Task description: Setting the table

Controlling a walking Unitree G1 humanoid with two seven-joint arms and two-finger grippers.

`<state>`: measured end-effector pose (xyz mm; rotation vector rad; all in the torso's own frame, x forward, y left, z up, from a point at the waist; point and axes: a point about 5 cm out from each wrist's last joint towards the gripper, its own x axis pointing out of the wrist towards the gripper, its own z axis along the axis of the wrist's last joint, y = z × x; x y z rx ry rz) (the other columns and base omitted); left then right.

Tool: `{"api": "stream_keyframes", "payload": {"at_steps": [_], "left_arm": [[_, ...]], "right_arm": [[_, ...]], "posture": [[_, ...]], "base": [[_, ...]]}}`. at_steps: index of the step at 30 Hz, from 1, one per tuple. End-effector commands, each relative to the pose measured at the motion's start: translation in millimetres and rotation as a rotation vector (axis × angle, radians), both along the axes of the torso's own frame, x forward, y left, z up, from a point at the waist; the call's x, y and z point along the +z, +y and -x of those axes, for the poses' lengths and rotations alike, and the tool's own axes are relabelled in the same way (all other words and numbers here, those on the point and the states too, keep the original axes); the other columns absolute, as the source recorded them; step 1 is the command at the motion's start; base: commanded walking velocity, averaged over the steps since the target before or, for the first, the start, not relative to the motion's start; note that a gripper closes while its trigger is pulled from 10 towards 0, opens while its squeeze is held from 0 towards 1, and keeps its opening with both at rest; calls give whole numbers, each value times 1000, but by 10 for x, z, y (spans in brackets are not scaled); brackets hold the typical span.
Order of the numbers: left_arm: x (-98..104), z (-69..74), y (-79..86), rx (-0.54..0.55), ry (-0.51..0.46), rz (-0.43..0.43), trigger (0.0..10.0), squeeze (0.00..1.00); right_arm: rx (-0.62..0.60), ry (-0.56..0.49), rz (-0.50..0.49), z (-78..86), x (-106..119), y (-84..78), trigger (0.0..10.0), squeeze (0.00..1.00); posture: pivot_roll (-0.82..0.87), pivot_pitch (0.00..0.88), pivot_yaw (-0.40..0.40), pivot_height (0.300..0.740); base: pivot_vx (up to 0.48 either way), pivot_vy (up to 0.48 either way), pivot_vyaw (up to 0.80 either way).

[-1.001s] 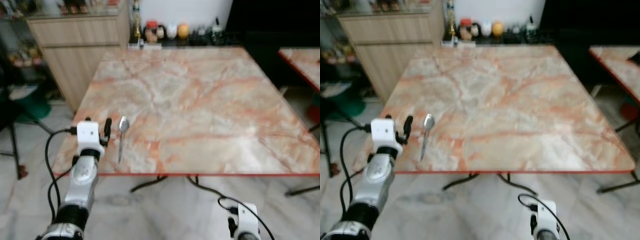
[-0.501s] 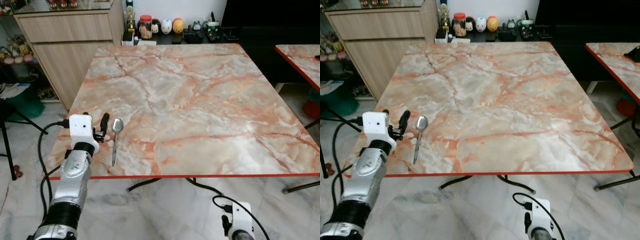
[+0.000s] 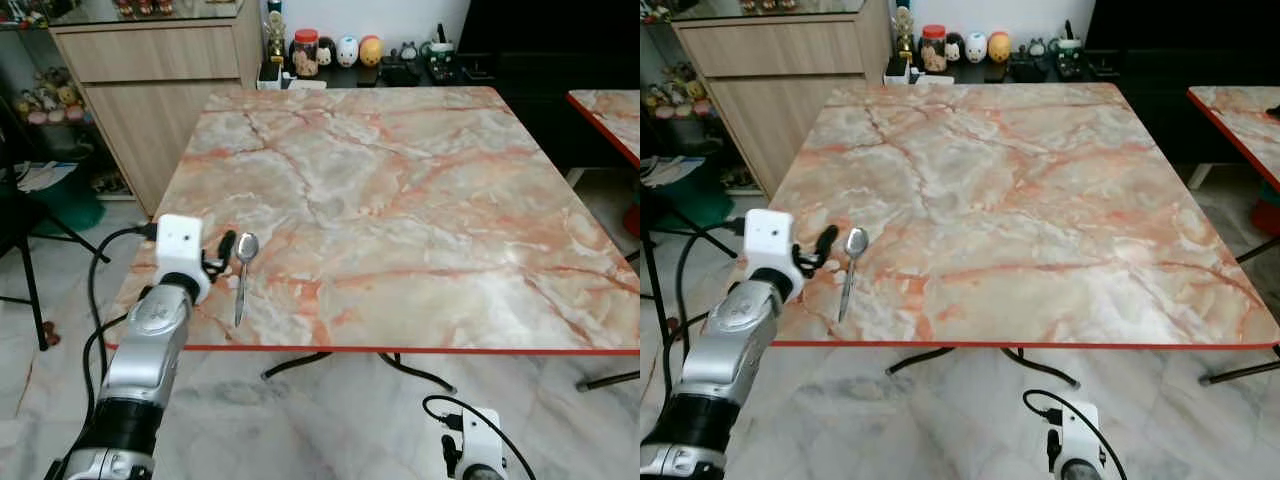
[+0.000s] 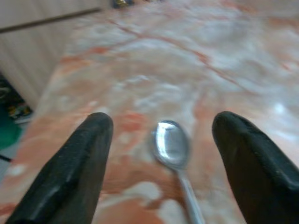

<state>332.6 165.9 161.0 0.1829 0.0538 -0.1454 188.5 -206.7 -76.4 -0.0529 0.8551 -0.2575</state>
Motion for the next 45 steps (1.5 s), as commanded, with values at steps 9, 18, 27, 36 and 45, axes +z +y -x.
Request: {"api": "stream_keyframes", "payload": {"at_steps": [9, 18, 27, 36, 45], "left_arm": [[-14, 3, -123, 52, 36, -94, 10000, 0], [-28, -9, -366, 74, 148, -63, 10000, 0], [-30, -105, -361, 126, 139, 1, 10000, 0], [-140, -255, -111, 214, 138, 15, 10000, 0], [-300, -316, 104, 253, 173, 19, 10000, 0]], "right_arm": [[2, 18, -2, 31, -22, 24, 10000, 0], [0, 16, -1, 13, -15, 26, 10000, 0], [3, 16, 0, 5, -10, 24, 10000, 0], [3, 14, 3, -6, -4, 11, 10000, 0], [5, 14, 8, -7, 1, -13, 10000, 0]], "posture": [[76, 53, 11, 740], [77, 45, 13, 740], [81, 48, 5, 740], [69, 51, 1, 740], [66, 55, -5, 740]], "base": [[0, 0, 0], [0, 0, 0], [0, 0, 0], [0, 0, 0], [0, 0, 0]]}}
